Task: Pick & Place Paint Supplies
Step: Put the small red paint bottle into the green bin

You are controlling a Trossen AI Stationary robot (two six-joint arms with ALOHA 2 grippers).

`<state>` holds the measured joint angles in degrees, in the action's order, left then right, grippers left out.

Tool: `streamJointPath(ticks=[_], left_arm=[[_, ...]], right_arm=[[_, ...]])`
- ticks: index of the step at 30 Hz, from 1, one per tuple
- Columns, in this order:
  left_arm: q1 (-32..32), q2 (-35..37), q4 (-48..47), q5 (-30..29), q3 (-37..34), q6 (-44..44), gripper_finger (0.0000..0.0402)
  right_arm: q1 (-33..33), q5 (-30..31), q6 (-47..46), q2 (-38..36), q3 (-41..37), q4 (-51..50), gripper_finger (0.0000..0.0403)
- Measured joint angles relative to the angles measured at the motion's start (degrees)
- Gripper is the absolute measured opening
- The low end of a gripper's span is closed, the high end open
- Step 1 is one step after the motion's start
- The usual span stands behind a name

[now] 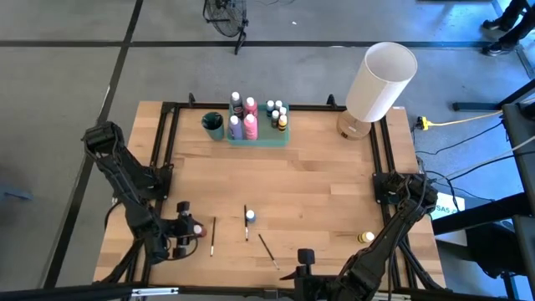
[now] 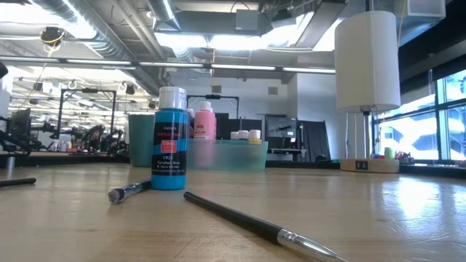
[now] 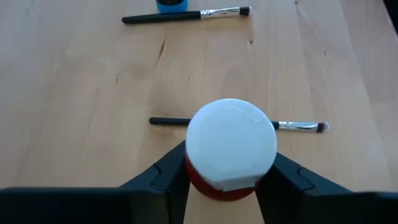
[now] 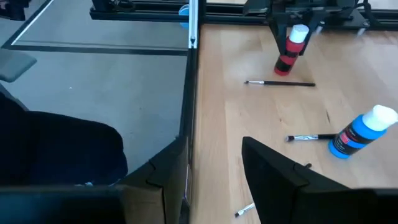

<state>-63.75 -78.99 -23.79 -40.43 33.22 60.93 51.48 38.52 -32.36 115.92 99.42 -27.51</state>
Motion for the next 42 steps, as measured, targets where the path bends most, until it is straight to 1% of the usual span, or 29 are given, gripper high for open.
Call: streamJointPath(ticks=[5,9,15,18,22,27,31,35,39,42], left_arm=[[1.5,0.0,-0.1,2.8,1.2,-0.2,0.0136],[4.0,0.0,-2.1,8.7,3.9,-3.2,0.0137],[8.7,-0.1,-15.4,19.6,10.9,-3.7,0.0137],[10.1,-0.1,-21.8,23.1,14.4,-3.7,0.0137],[12.7,-0.1,-29.8,26.8,21.0,-5.6,0.0137],[16.0,-0.1,-36.6,26.3,30.9,-10.1,0.0137],[17.8,-0.1,-37.0,23.2,36.6,-15.8,0.0137],[19.6,-0.1,-36.6,20.6,39.3,-21.9,0.0137],[22.5,-0.5,-33.7,20.3,40.7,-28.9,0.0137],[24.5,-2.1,-33.3,20.4,41.8,-33.3,0.0137]], right_arm=[[-0.4,0.0,-0.4,0.0,0.0,0.0,0.0157],[-0.6,-0.1,-0.5,0.0,0.0,-0.1,0.0157],[-0.8,-0.2,0.4,0.0,0.0,-0.1,0.0157],[-1.0,-0.1,0.5,0.0,0.0,-0.2,0.0157],[-1.6,-0.1,0.7,0.0,-0.1,-0.4,0.0157],[-3.5,5.5,-0.7,0.0,-3.2,2.6,0.0157],[-5.8,5.9,0.1,0.0,-5.0,5.1,0.0157],[-8.4,4.4,1.8,0.0,-5.0,7.2,0.0157],[-10.5,3.1,6.9,0.0,-5.0,12.6,0.0157],[-11.7,2.9,8.8,0.0,-5.0,15.3,0.0157]])
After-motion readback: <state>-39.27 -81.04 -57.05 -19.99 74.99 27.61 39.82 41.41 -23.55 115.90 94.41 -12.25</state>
